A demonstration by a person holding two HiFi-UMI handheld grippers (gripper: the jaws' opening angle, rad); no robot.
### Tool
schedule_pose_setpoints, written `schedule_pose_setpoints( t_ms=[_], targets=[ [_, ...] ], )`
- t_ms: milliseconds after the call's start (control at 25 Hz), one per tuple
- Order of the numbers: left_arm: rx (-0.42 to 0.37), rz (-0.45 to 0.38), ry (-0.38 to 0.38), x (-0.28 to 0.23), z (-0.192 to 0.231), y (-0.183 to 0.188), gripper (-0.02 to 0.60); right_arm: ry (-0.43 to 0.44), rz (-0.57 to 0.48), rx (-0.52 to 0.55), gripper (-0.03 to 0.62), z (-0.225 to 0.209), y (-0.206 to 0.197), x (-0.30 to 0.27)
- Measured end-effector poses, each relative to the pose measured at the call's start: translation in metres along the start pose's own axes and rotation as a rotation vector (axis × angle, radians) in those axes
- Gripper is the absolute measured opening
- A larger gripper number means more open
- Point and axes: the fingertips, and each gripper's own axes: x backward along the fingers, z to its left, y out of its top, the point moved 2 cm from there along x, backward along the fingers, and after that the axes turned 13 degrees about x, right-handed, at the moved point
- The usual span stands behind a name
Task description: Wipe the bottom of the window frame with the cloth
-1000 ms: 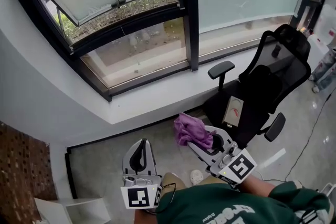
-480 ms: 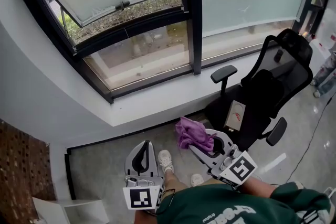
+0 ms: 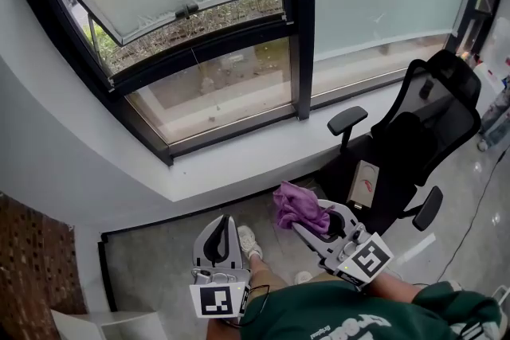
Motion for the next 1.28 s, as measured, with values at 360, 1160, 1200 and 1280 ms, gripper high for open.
schedule_pose_setpoints(
  t_ms=[360,1160,1200,1280],
  targets=[
    [-0.009,0.039,-0.007,-0.08,0.095,-0.009,0.006,-0.045,0.038,-0.015,0.161,-0.037,-0.031,-0.105],
    [0.058,0.14,-0.121,-0.247,0.289,-0.014,0.006,-0.103,0.176,-0.021,0.161,-0.099,-0.085,-0.34],
    [0.069,0.146,-0.119,-0.252,0.296,-0.016,0.006,-0.099,0.183,-0.018,0.161,-0.099,-0.087,-0.349],
    [0.078,0.155,-0.12,-0.259,0.308,-0.017,0.006,-0.098,0.191,-0.017,0.161,-0.1,-0.091,-0.364]
  ],
)
